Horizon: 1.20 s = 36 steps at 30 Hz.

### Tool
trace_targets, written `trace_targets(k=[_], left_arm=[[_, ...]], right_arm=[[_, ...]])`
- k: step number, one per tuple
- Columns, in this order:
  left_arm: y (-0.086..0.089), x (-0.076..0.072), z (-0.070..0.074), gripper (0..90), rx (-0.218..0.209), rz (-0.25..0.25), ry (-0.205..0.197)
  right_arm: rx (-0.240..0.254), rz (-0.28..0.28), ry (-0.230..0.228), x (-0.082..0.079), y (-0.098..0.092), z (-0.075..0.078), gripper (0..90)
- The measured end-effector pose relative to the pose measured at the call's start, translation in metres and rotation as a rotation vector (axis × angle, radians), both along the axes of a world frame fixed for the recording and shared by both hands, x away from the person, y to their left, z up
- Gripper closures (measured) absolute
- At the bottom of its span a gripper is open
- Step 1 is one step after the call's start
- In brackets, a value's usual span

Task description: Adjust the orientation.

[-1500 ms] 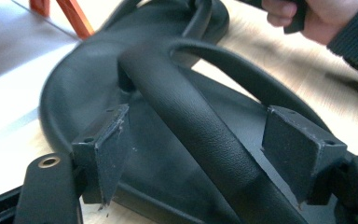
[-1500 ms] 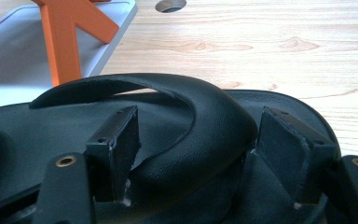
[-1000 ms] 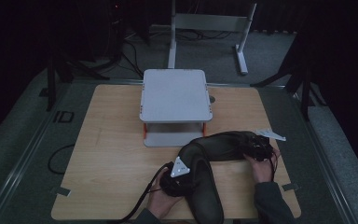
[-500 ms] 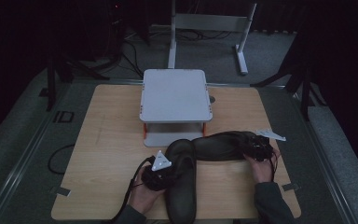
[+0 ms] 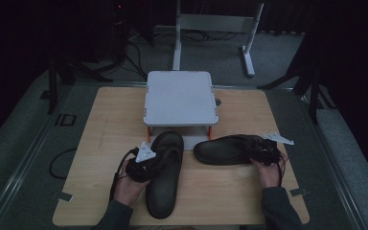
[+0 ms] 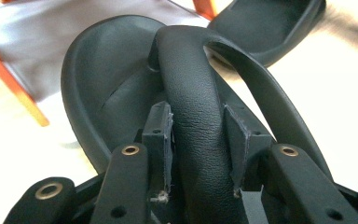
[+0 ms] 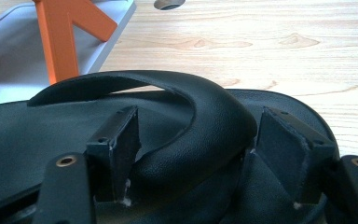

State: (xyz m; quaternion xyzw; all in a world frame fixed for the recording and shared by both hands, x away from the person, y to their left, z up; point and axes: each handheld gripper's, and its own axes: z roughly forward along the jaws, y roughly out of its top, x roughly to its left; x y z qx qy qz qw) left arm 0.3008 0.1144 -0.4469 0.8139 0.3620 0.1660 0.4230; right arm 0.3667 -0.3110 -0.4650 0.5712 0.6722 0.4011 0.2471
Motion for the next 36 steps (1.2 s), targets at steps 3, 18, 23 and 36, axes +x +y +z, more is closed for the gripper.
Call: trace_targets(k=[3,18,23,36], left_arm=[[0.005,0.006,0.001,65.8,0.006,-0.003,0.0],[0.025,0.043,0.0,66.9,0.011,-0.074,-0.008],[0.025,0.041,-0.009,57.4,0.017,0.025,-0.019],[0.035,0.008,-0.027,64.1,0.016,0.143,-0.04]], right_arm=[[0.0,0.0,0.0,0.0,0.0,0.0,29.7],[0.004,0.004,0.005,0.001,0.001,-0.001,29.8],[0.004,0.004,0.004,0.001,0.001,-0.001,29.7],[0.0,0.004,0.003,0.001,0.002,-0.001,29.7]])
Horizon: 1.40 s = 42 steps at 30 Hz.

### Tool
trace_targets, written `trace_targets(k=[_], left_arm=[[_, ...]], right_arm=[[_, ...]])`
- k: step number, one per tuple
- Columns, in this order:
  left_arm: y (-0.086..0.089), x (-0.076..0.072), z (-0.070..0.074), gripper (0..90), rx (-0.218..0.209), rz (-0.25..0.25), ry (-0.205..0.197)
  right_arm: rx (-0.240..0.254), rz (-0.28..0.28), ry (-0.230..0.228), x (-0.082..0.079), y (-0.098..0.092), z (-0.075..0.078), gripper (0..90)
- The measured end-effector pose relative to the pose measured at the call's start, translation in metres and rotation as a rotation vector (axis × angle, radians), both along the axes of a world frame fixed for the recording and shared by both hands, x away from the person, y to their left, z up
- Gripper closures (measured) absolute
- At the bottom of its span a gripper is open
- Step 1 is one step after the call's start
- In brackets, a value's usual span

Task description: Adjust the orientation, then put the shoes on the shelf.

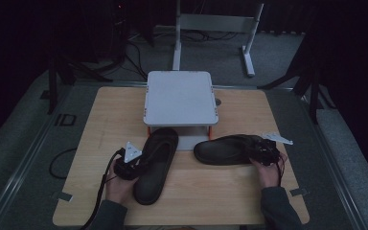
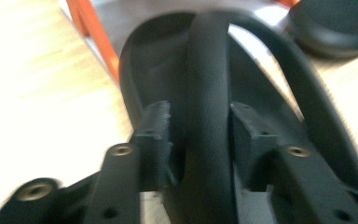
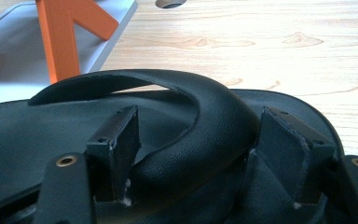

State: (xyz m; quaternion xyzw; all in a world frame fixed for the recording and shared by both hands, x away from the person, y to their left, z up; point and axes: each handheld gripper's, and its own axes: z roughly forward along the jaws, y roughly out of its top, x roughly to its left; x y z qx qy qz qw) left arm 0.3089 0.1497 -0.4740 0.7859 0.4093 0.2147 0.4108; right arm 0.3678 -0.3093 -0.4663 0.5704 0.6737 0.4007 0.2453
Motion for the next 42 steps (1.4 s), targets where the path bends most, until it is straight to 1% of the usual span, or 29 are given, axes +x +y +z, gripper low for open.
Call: trace_targets(k=[1,2,3,6,10,12,14,15,17,19,21,24,27,29,32,36,39,41,42], left_arm=[[0.0,0.0,0.0,69.1,-0.005,-0.009,-0.002],[-0.001,0.0,0.001,70.1,0.013,-0.015,-0.008],[-0.002,0.001,0.002,70.7,0.022,-0.022,-0.006],[0.001,0.004,0.003,71.8,0.029,-0.032,0.003],[0.008,0.012,0.005,72.5,0.007,-0.064,-0.006],[0.012,0.018,0.008,72.7,-0.002,-0.101,-0.019],[0.016,0.024,0.009,72.7,0.006,-0.136,-0.022],[0.018,0.027,0.009,72.7,0.003,-0.149,-0.022],[0.023,0.034,0.007,72.0,-0.008,-0.164,-0.015],[0.026,0.035,0.005,69.3,-0.023,-0.149,-0.012],[0.026,0.033,0.004,64.2,-0.017,-0.132,-0.024],[0.029,0.03,0.005,57.4,-0.022,-0.107,-0.031],[0.032,0.024,0.009,53.6,-0.054,-0.088,-0.044],[0.034,0.018,0.012,50.3,-0.067,-0.08,-0.056],[0.035,0.01,0.013,47.9,-0.08,-0.067,-0.07],[0.037,-0.001,0.011,46.7,-0.114,-0.056,-0.075],[0.035,-0.006,0.01,45.9,-0.125,-0.061,-0.071],[0.033,-0.009,0.01,45.8,-0.13,-0.067,-0.068],[0.031,-0.01,0.011,45.8,-0.13,-0.071,-0.066]], right_arm=[[0.001,0.0,0.0,0.0,0.0,0.0,29.7],[0.003,-0.001,0.002,0.0,0.0,0.0,29.7],[0.004,-0.001,0.001,0.0,0.0,0.0,29.8],[0.004,-0.001,0.001,0.0,0.0,0.0,29.8],[0.006,0.001,0.001,0.0,-0.001,0.0,29.8],[0.004,0.001,0.001,0.0,0.0,0.0,29.8],[0.004,0.002,0.001,0.001,-0.001,0.0,29.7],[0.006,0.002,0.002,0.001,-0.001,0.0,29.8],[0.005,0.002,0.002,0.001,-0.001,-0.001,29.7],[0.006,0.001,0.002,0.001,-0.001,0.0,29.7],[0.006,0.003,0.003,0.001,-0.001,0.0,29.7],[0.005,-0.001,0.004,0.003,-0.001,0.0,29.7],[-0.008,0.0,0.011,0.006,0.001,0.0,28.7],[-0.019,-0.001,0.012,0.009,0.002,0.0,28.4],[-0.021,-0.01,0.022,0.013,0.001,-0.001,28.4],[-0.044,-0.011,0.03,0.018,0.002,-0.002,27.8],[-0.046,-0.01,0.049,0.023,0.002,-0.002,28.2],[-0.051,-0.008,0.058,0.024,0.003,-0.003,30.9],[-0.068,-0.01,0.064,0.024,0.004,-0.003,31.1]])
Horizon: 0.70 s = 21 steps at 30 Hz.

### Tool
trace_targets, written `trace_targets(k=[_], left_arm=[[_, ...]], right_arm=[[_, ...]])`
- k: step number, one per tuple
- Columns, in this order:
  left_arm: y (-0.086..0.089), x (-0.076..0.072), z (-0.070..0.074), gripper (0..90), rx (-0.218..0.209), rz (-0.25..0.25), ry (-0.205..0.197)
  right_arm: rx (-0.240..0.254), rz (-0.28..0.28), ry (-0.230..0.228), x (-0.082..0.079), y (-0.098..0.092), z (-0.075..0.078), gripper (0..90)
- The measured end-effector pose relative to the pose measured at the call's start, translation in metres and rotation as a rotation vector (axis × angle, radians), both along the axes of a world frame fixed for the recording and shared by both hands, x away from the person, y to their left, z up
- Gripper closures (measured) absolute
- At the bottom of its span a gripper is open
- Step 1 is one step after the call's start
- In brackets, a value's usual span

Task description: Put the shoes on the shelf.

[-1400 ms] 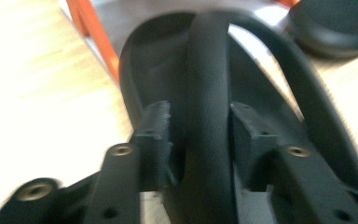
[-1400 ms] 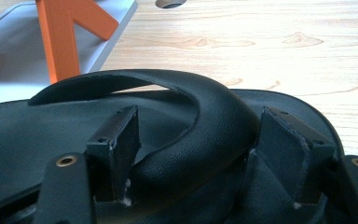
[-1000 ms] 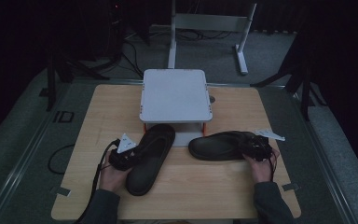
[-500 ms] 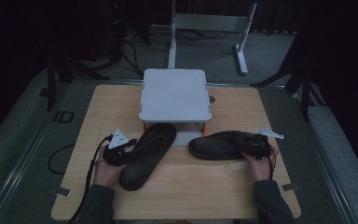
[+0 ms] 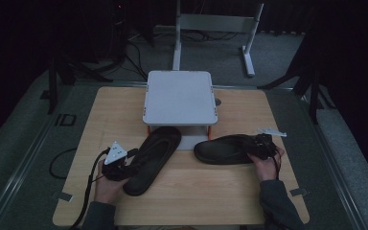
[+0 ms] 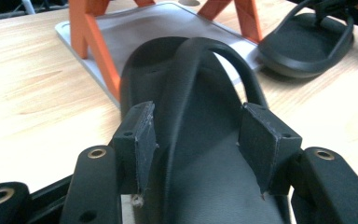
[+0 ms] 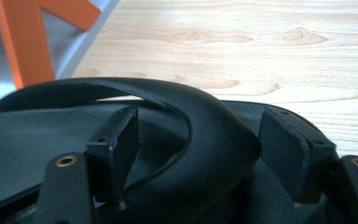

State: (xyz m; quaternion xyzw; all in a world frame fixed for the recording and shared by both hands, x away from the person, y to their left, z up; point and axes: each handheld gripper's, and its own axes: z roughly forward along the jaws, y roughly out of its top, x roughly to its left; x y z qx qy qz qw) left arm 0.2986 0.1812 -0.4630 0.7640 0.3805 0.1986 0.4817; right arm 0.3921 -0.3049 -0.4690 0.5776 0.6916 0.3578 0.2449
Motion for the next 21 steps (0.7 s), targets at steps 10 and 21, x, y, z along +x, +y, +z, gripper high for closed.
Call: trace_targets(k=[10,21], left_arm=[[-0.012,-0.011,0.002,45.4,0.006,-0.04,-0.008],[-0.017,-0.014,-0.001,44.3,0.01,-0.051,0.005]], right_arm=[[-0.04,0.069,0.007,-0.016,0.003,0.003,41.3],[-0.047,0.18,-0.011,-0.054,0.041,0.004,42.1]])
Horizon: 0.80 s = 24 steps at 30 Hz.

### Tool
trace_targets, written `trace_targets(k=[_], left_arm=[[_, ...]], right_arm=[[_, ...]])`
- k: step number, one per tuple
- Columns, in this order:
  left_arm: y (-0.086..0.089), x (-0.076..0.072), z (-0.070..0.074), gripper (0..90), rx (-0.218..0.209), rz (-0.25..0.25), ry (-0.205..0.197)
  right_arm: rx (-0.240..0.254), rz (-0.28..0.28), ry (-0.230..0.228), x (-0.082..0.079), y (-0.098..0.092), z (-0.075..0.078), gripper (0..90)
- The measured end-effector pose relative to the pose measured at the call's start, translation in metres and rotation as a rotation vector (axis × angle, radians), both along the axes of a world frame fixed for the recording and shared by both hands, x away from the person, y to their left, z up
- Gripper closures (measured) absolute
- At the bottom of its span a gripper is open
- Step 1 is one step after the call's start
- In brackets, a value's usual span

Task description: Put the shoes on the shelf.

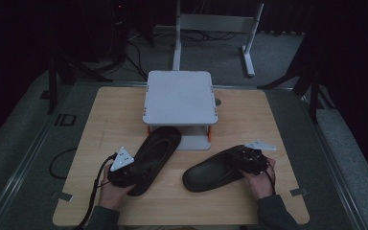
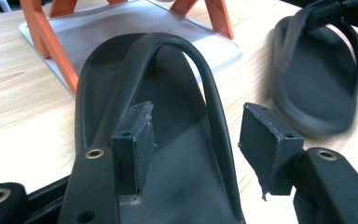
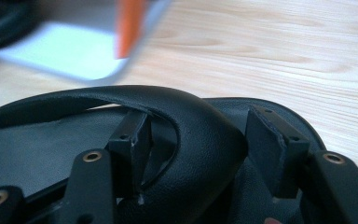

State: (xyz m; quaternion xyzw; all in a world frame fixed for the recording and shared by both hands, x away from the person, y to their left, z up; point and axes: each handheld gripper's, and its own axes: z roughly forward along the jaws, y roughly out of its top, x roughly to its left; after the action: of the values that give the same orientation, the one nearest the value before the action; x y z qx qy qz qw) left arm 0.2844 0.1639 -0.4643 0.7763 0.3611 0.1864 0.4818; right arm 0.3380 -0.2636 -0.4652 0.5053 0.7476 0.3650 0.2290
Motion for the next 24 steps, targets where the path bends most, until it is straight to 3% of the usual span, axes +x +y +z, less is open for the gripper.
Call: trace_targets(k=[7,16,24], left_arm=[[0.0,0.0,0.0,43.4,-0.006,-0.002,0.006],[-0.001,-0.001,0.002,40.6,0.007,0.012,0.007],[-0.002,-0.001,0.004,39.9,0.001,0.013,0.01]], right_arm=[[-0.015,0.184,-0.008,-0.01,0.049,0.001,43.1],[-0.02,0.361,-0.047,-0.001,0.094,0.003,43.1],[-0.049,0.438,-0.047,0.012,0.122,0.007,43.1]])
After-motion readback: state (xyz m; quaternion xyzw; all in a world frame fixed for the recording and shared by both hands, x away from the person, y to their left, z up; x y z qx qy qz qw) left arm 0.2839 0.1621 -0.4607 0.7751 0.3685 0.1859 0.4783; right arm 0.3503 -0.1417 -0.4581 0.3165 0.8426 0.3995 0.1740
